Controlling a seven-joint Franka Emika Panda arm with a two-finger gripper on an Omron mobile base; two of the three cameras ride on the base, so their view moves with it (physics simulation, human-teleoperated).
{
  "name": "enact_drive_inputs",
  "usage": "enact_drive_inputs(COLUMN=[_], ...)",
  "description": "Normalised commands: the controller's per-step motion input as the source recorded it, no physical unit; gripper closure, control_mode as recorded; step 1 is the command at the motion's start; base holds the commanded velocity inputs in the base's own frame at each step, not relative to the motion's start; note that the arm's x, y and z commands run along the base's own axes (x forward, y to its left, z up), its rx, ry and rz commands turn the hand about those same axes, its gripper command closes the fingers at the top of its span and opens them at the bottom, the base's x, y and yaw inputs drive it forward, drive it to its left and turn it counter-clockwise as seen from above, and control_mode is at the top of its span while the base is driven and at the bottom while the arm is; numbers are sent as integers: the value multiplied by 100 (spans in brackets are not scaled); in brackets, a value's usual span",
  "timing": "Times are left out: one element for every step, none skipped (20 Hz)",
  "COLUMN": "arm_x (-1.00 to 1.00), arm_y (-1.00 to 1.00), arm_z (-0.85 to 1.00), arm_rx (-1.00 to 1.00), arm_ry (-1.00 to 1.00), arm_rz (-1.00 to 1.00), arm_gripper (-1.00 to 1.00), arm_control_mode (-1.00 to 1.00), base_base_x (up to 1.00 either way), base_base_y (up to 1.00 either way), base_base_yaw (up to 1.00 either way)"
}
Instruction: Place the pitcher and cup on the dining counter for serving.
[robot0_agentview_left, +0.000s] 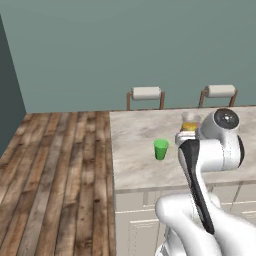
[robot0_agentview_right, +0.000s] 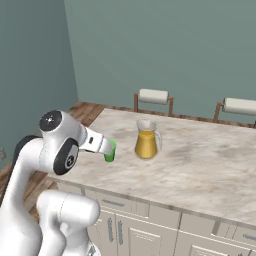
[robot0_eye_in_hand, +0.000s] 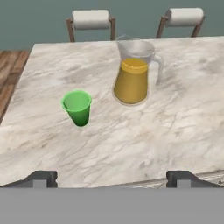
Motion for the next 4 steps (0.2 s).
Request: enact_drive_inputs(arm_x=[-100, -100, -65, 0], arm_y=[-27, -25, -59, 0], arm_z=[0, 3, 0, 0], arm_rx=[0, 0, 0, 0], arm_ry=[-42, -45, -25, 0], arm_rz=[-10, -21, -43, 0], arm_gripper=[-100, -100, -100, -100], arm_control_mode=[-100, -100, -100, -100], base_base_x=[0, 0, 0, 0], base_base_y=[0, 0, 0, 0], base_base_yaw=[0, 0, 0, 0])
